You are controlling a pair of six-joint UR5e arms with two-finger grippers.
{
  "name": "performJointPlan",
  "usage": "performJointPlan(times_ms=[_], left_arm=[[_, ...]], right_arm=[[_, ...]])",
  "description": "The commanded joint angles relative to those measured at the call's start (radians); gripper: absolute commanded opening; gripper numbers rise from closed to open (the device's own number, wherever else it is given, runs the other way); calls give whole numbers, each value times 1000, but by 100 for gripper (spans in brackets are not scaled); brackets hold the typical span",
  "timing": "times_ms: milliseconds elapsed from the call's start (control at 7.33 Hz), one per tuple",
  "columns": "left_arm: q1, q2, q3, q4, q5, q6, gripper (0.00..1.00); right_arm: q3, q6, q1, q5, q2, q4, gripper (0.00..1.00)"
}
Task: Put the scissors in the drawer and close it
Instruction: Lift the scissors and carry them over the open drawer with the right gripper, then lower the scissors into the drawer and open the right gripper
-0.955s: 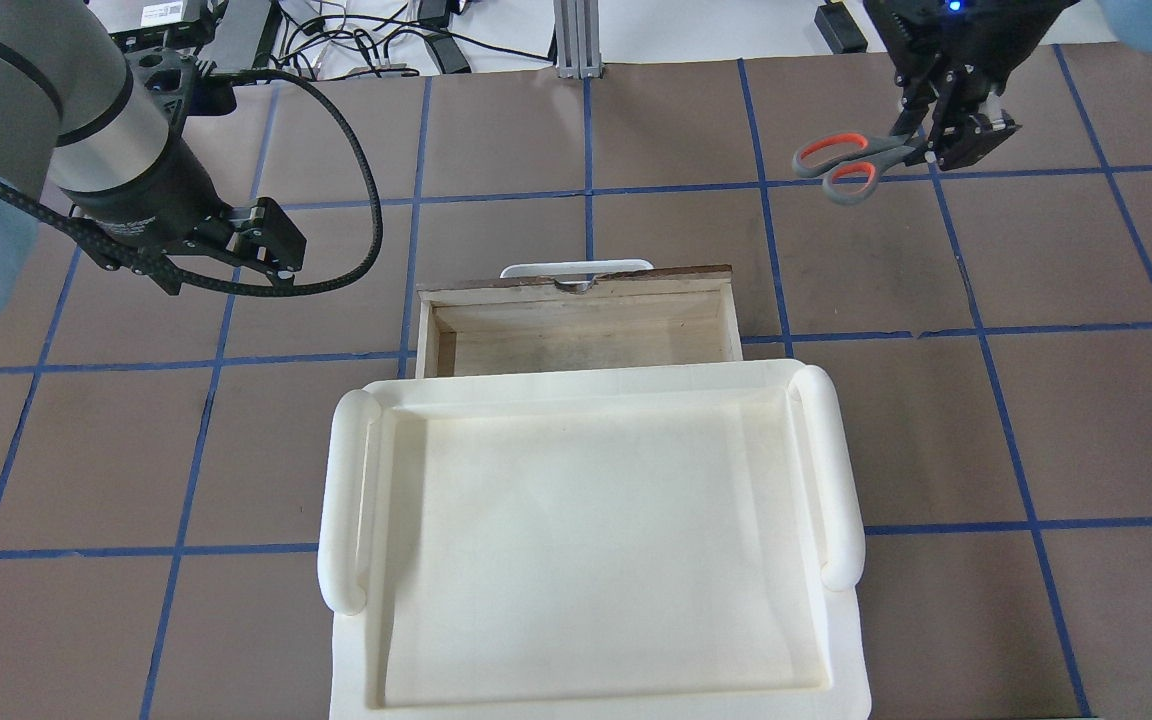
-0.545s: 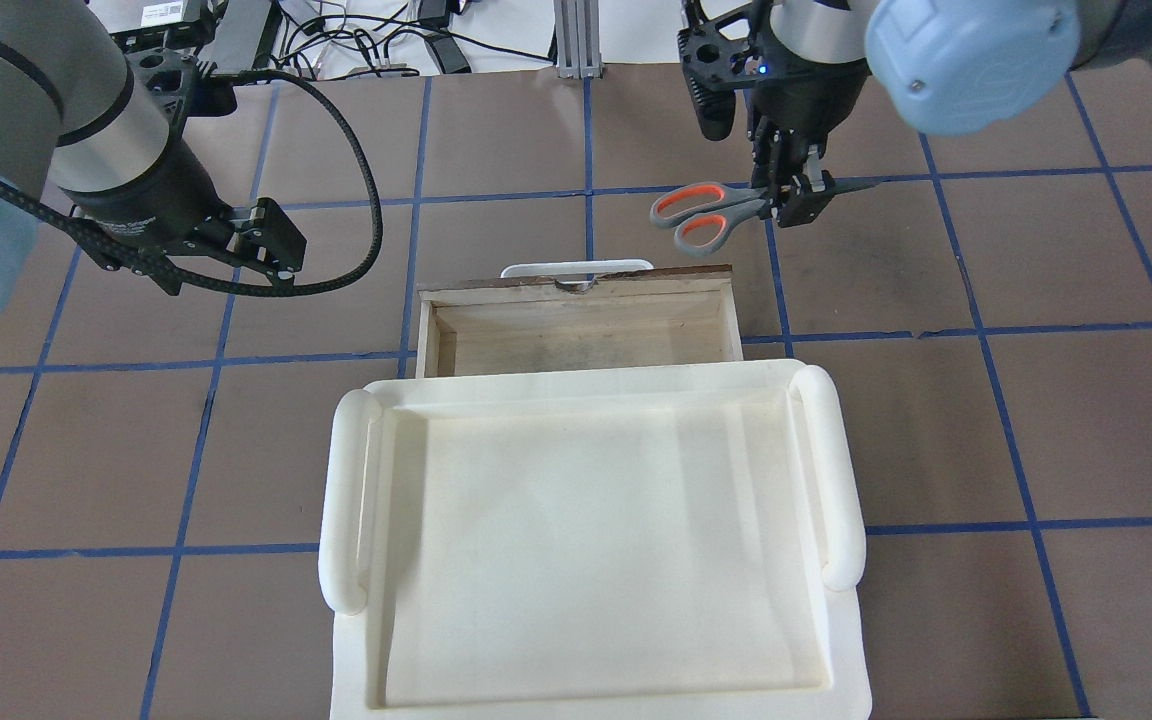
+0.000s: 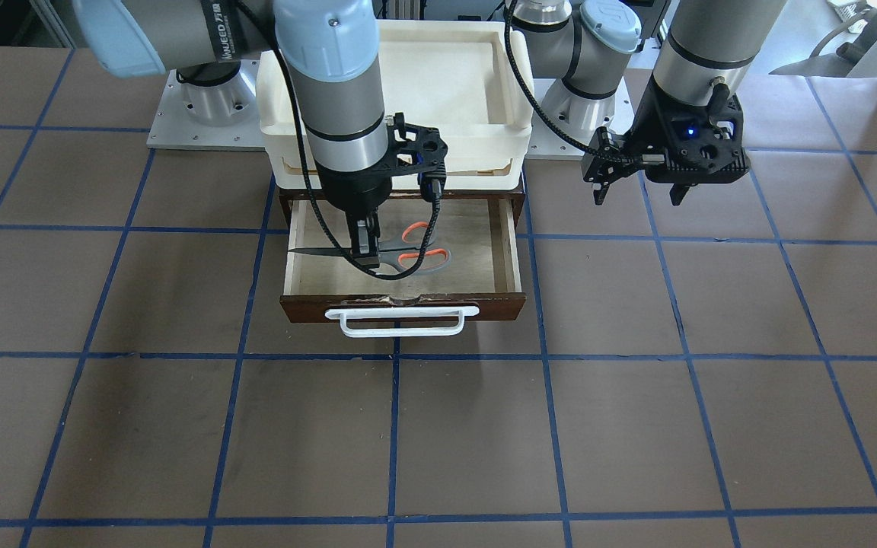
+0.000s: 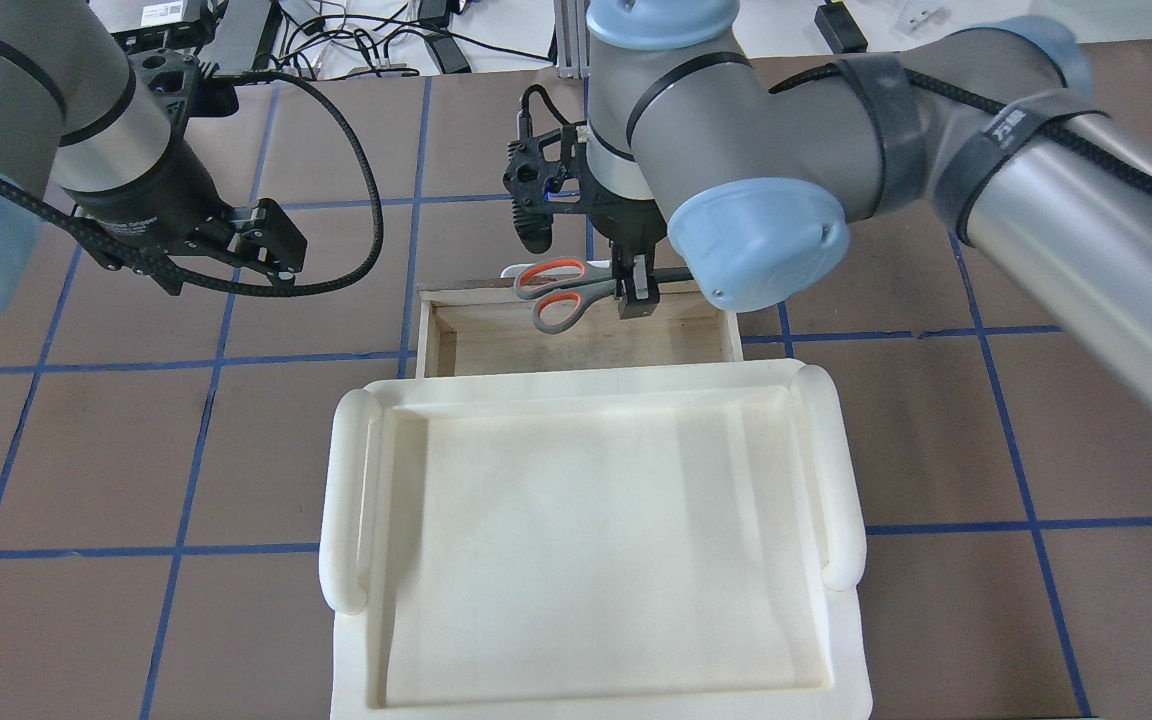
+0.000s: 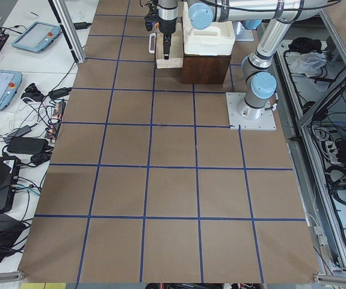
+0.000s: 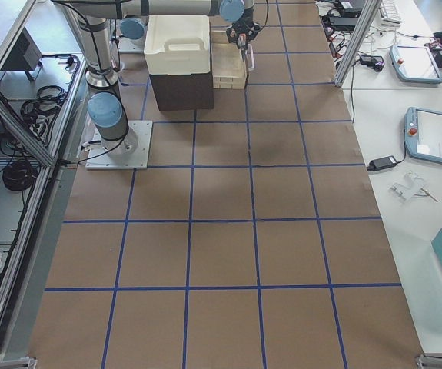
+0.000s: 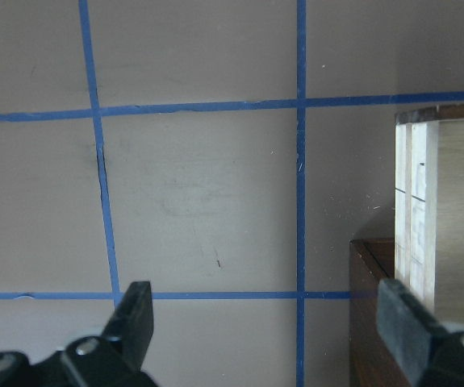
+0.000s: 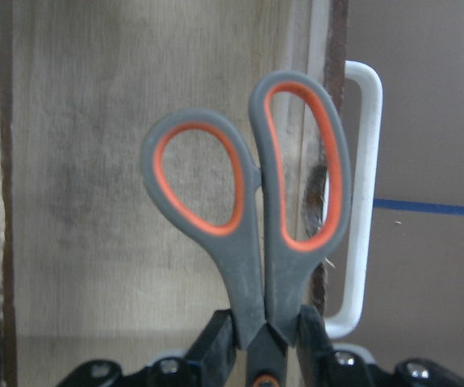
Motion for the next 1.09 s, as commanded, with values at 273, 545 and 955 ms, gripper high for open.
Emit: performJointPlan(times_ms=[273,545,955], left_arm=[[0,4,0,2,0,2,100],[2,8,2,2,0,4,100],[2,8,0,3,-6,4,100]], right_arm=[[34,22,56,-3,4,-28,0],[34,52,58,8,5,-28,0],[34,59,58,8,42,-70,0]])
